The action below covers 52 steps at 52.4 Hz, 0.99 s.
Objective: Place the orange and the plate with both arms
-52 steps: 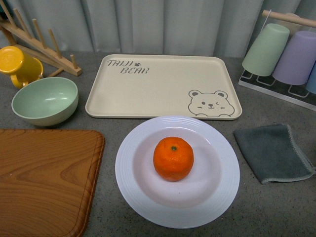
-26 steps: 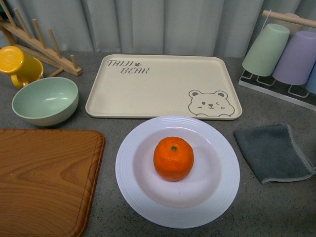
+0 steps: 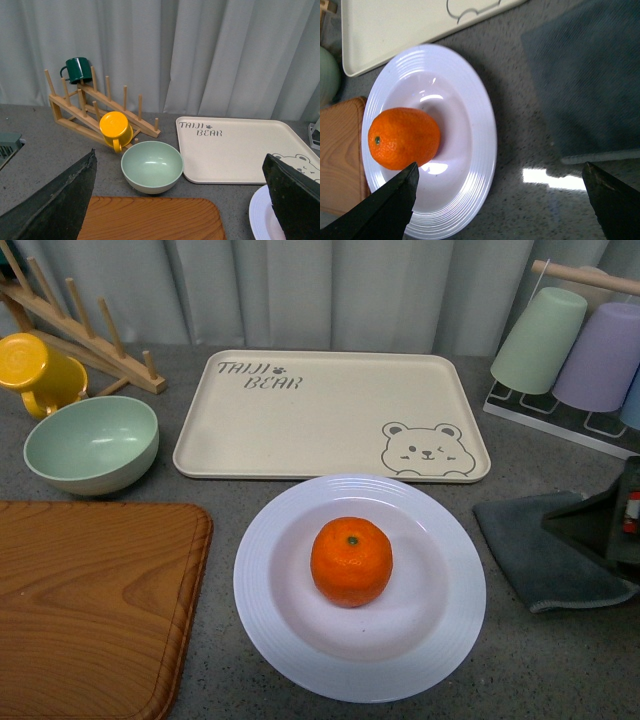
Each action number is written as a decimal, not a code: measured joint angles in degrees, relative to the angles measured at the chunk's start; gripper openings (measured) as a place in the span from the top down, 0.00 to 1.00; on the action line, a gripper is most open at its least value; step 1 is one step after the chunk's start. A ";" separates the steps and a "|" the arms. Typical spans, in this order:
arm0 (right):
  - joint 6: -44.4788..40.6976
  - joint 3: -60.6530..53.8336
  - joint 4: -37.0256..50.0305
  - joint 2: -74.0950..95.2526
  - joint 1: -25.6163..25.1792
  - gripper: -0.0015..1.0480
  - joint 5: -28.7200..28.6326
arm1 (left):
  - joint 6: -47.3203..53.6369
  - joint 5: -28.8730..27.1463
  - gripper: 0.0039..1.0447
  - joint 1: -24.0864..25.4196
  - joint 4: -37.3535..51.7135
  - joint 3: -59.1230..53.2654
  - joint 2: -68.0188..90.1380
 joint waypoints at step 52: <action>30.03 11.85 18.49 30.49 2.97 0.09 -17.42 | 0.00 0.00 0.06 0.00 0.00 0.00 0.00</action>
